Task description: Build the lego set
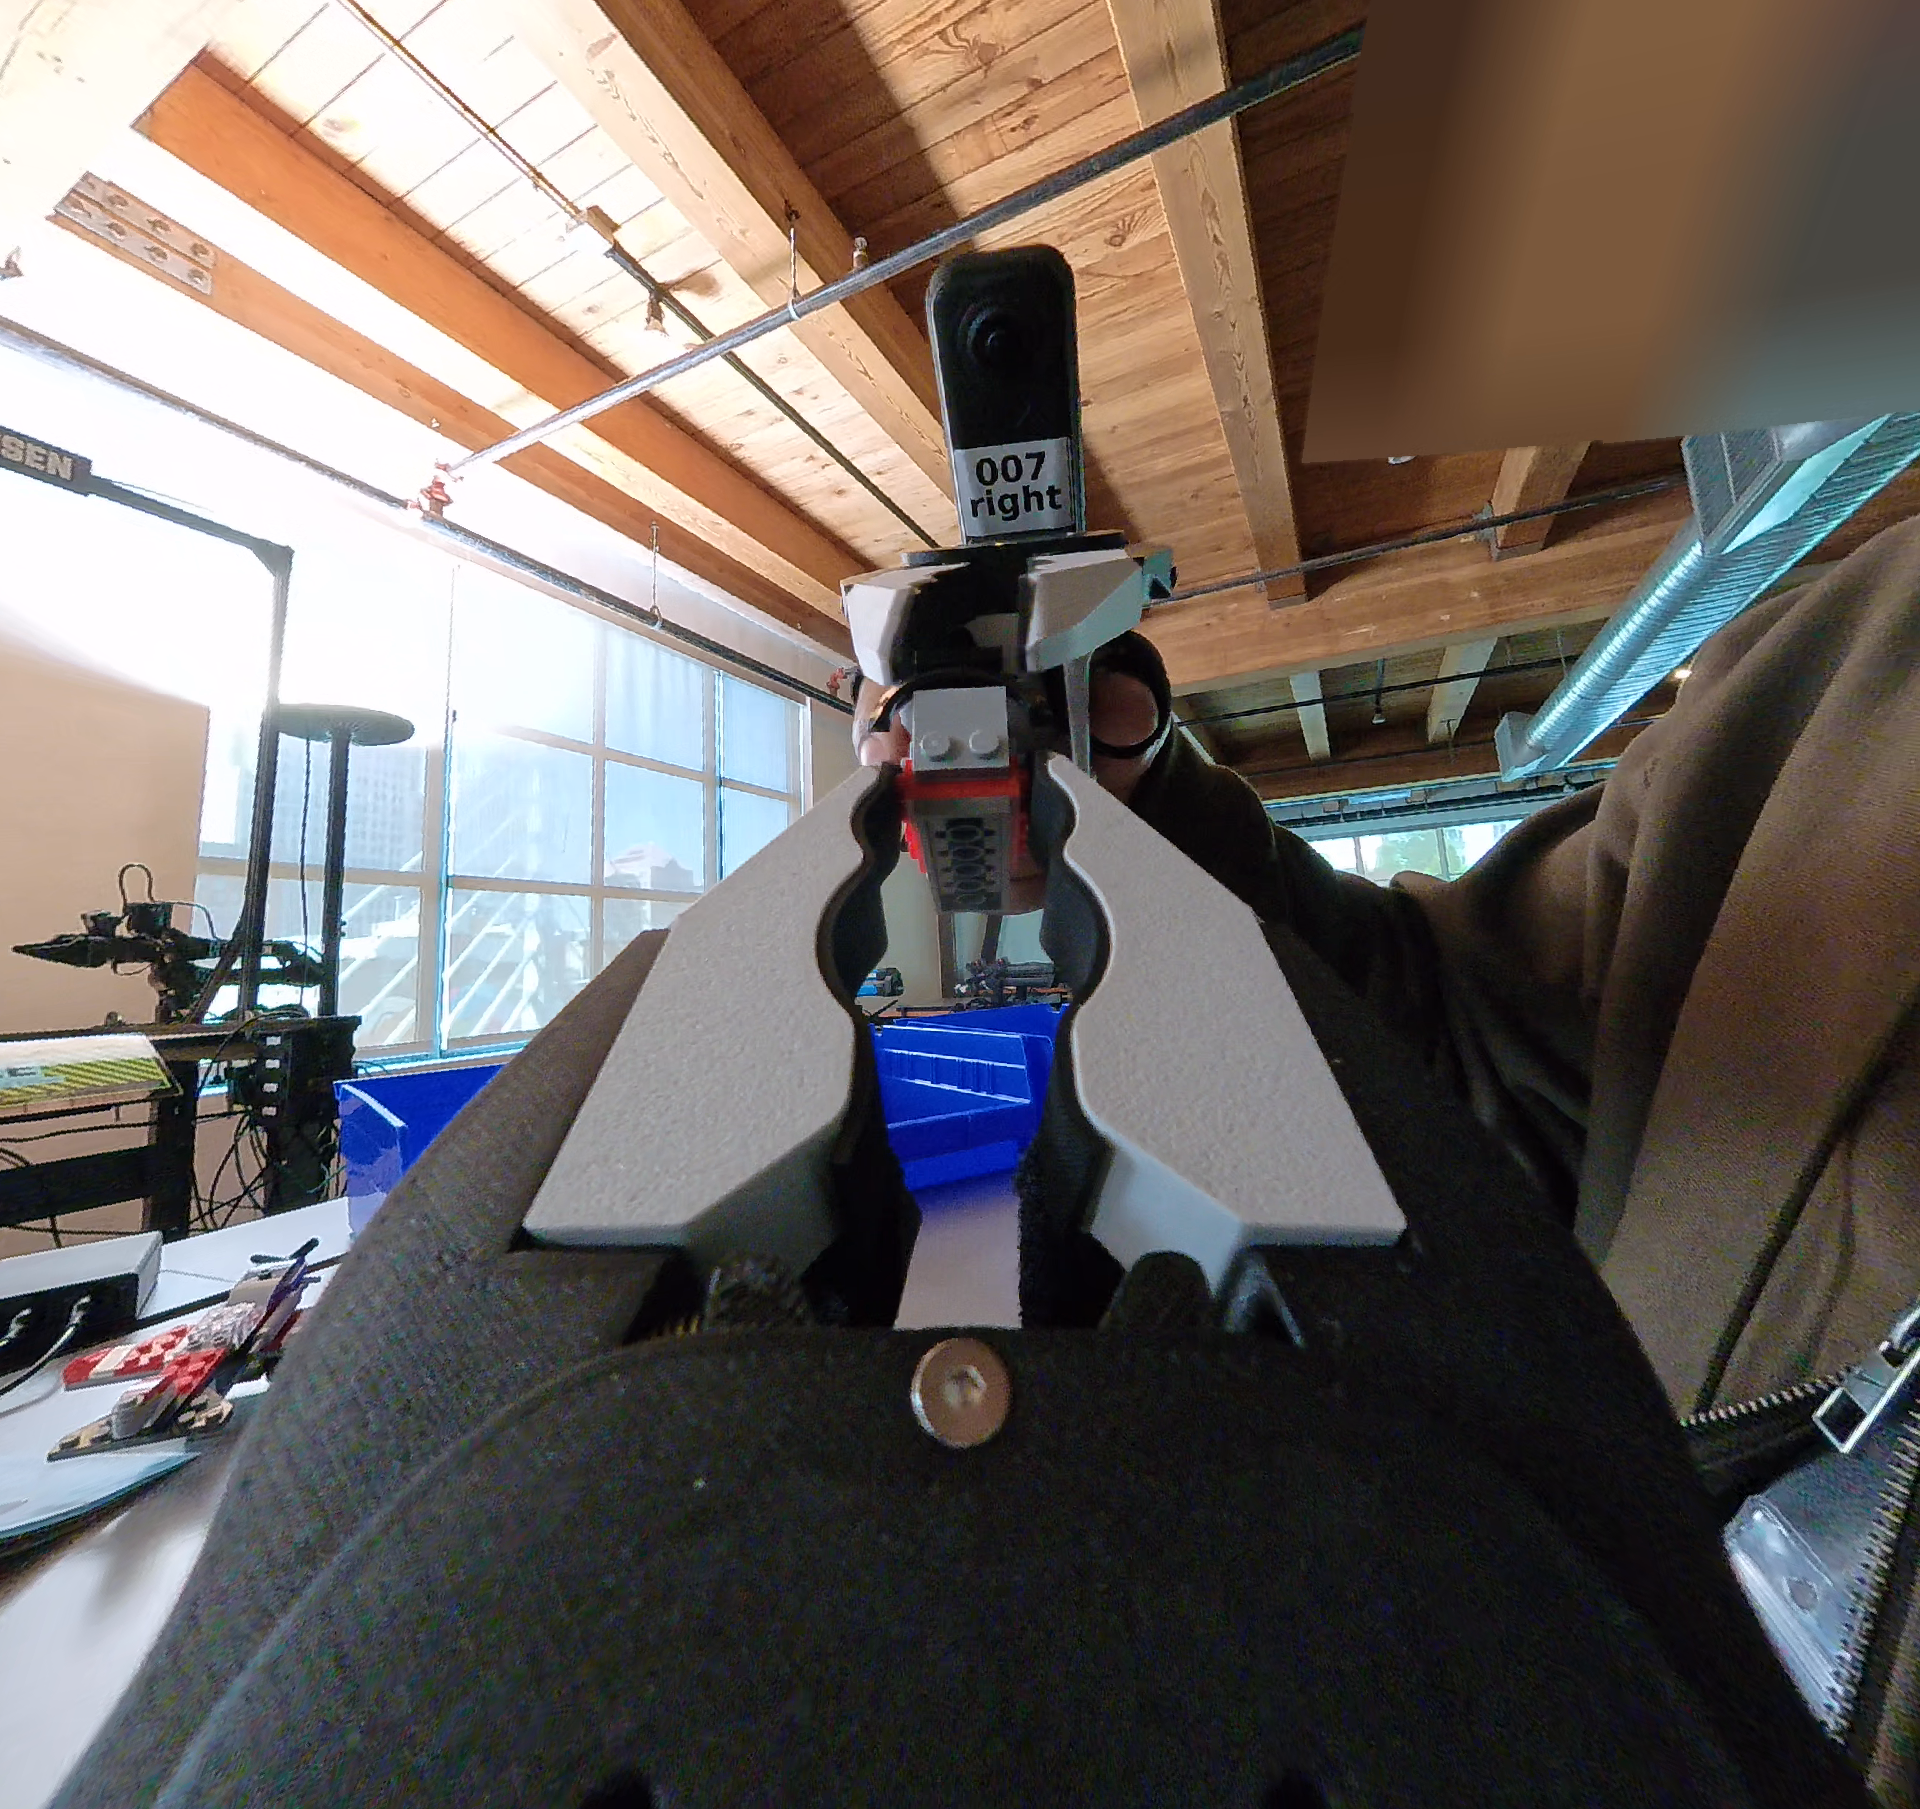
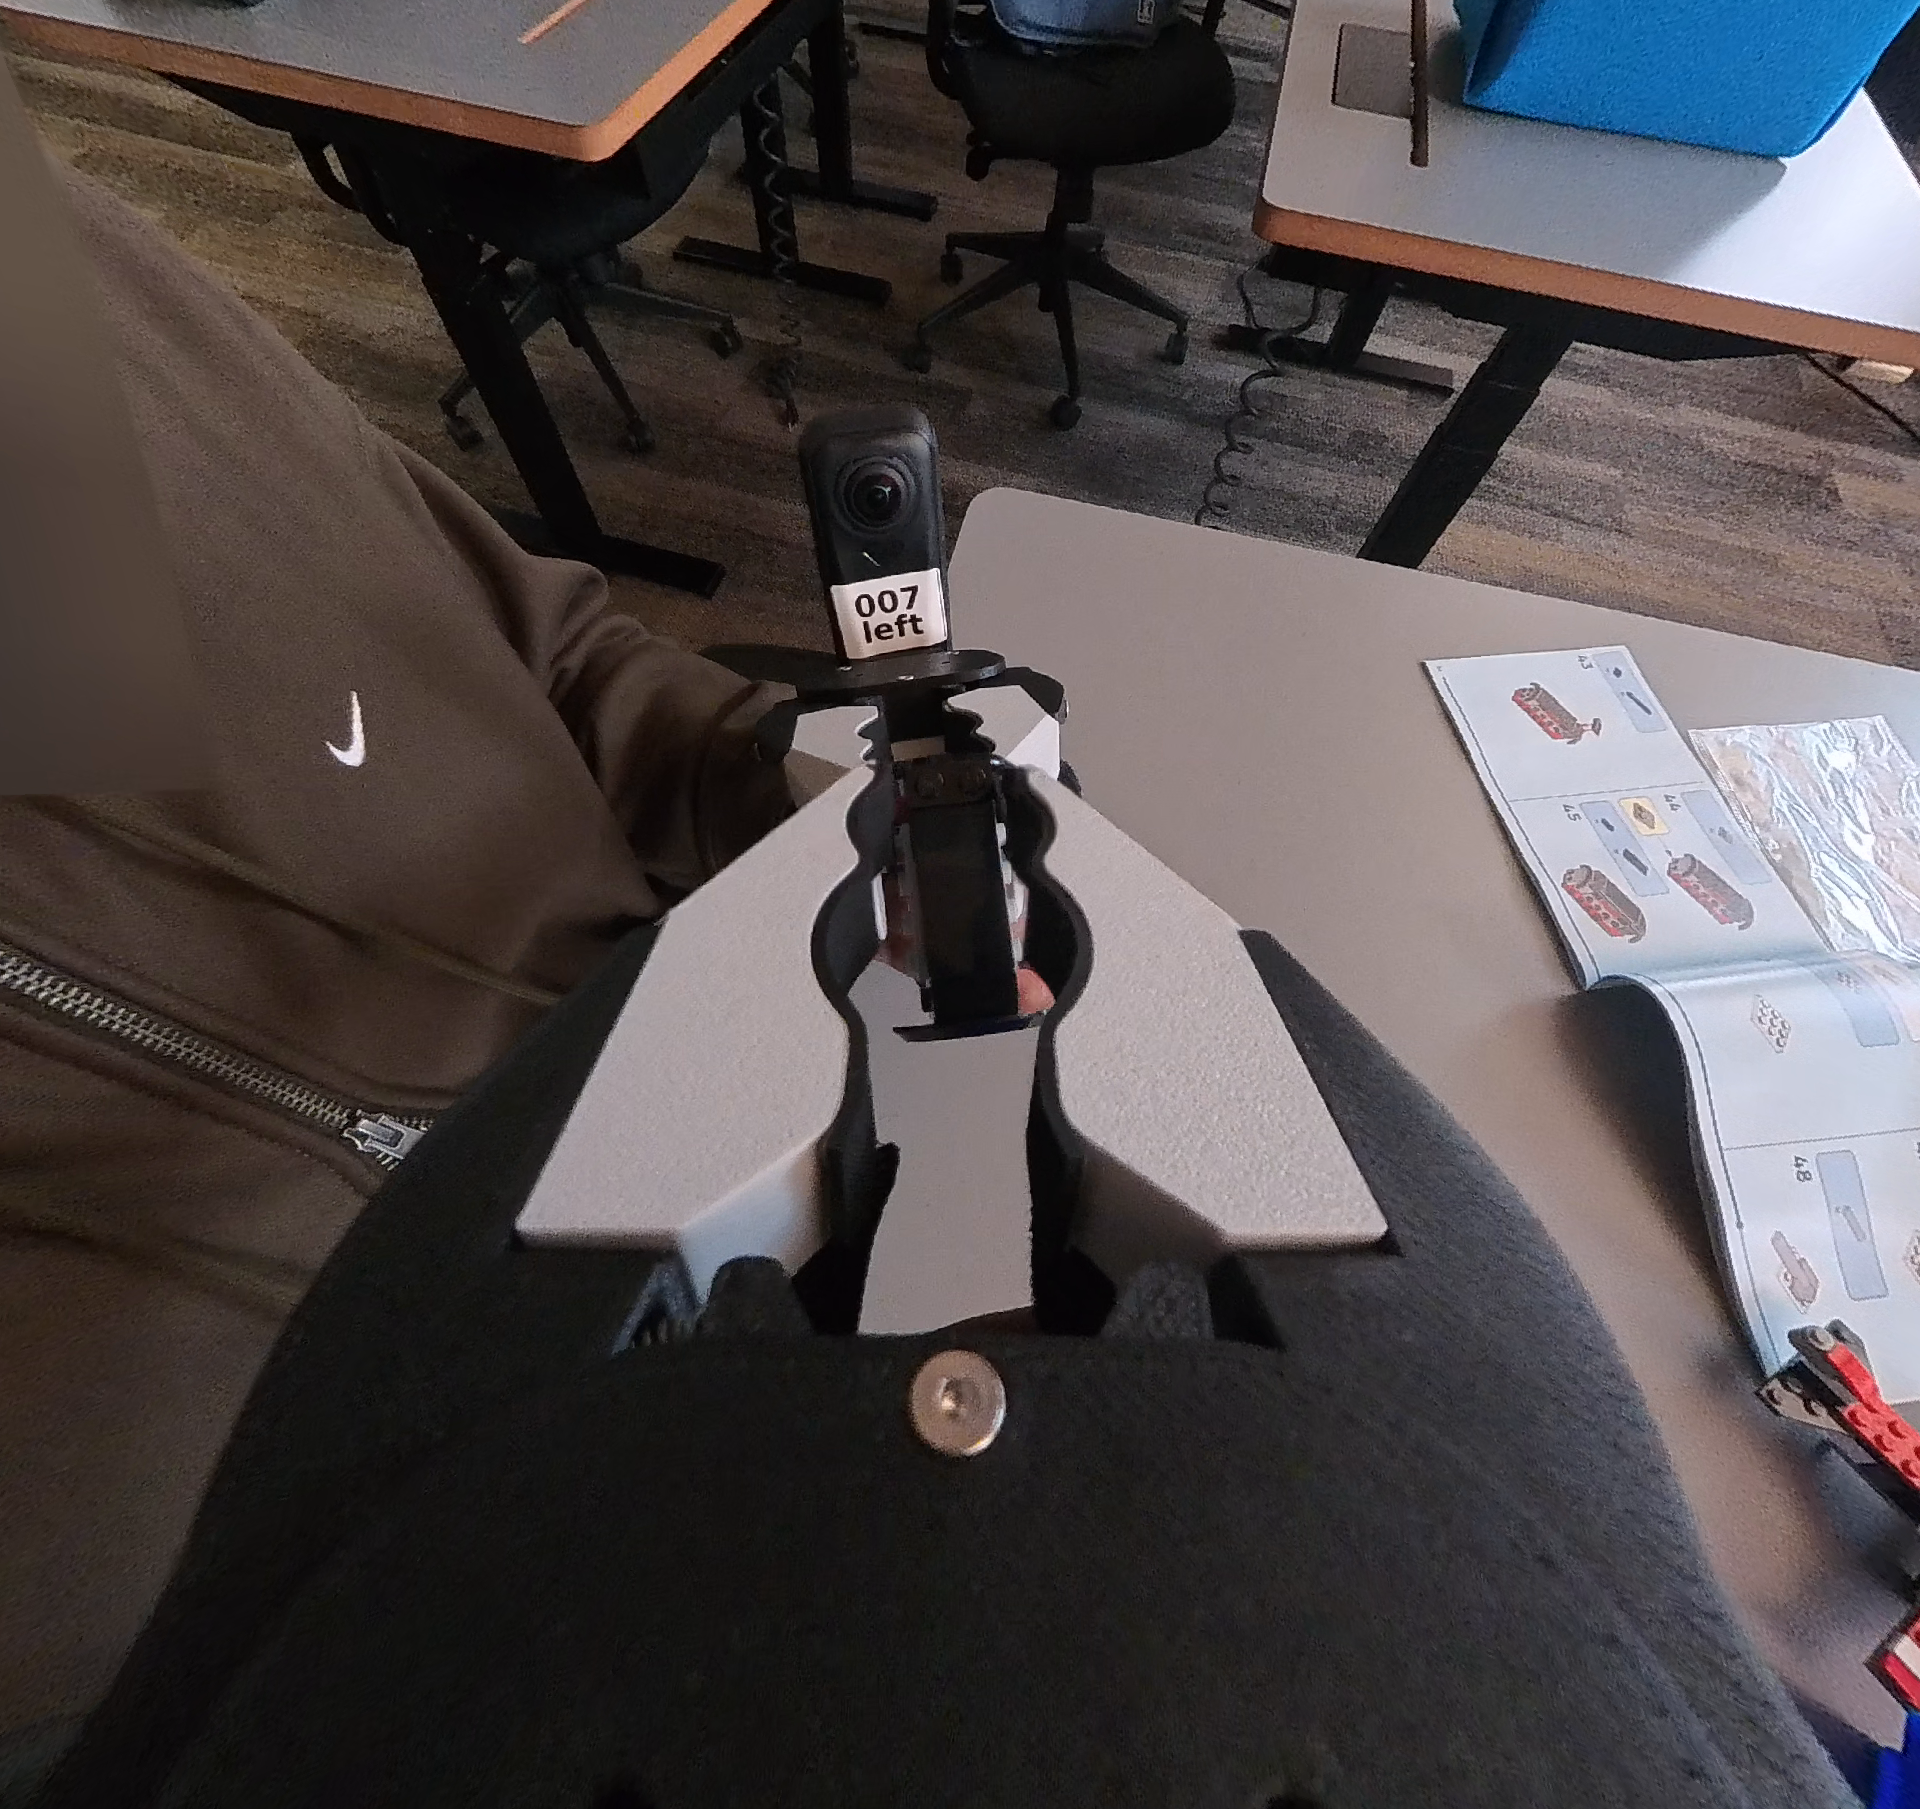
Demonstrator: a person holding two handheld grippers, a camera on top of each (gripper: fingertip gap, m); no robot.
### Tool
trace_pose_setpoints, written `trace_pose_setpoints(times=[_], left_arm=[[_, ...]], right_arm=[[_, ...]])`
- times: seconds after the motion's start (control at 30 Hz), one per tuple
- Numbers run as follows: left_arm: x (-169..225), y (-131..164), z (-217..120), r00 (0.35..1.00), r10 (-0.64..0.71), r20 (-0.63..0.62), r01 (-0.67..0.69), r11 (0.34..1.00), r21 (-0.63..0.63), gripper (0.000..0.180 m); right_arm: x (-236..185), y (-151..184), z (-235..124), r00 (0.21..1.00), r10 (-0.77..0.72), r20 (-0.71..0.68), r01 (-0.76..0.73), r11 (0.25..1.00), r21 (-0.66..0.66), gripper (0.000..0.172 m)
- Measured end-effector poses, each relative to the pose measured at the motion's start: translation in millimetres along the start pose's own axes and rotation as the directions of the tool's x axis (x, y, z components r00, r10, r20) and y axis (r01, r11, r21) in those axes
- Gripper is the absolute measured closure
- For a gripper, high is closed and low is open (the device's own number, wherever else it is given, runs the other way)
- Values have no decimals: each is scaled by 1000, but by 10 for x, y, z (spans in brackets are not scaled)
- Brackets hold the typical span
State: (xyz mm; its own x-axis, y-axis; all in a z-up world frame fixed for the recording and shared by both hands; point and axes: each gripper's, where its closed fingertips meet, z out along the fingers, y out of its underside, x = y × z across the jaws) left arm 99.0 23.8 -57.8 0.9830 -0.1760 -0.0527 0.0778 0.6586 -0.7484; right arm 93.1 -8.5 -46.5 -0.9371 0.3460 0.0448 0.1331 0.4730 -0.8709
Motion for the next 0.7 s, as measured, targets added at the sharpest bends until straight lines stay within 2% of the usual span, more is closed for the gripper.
trace_pose_setpoints(times=[0.17, 0.37, 0.5, 0.7], left_arm=[[-12, -23, -11, 1000, -8, 2, 8, 1000, 13, 156], [-51, -78, -43, 999, -47, 5, 47, 998, 47, 156], [-73, -104, -56, 997, -71, 3, 71, 995, 65, 156], [-80, -141, -70, 993, -117, -13, 118, 988, 100, 156]], right_arm=[[45, -29, -33, 999, -34, -36, 35, 999, 38, 140], [76, -54, -261, 949, -221, -225, 267, 943, 200, 131], [-1, -4, -349, 843, -335, -421, 465, 847, 257, 129], [-39, 138, -316, 623, -450, -640, 676, 722, 150, 122]])
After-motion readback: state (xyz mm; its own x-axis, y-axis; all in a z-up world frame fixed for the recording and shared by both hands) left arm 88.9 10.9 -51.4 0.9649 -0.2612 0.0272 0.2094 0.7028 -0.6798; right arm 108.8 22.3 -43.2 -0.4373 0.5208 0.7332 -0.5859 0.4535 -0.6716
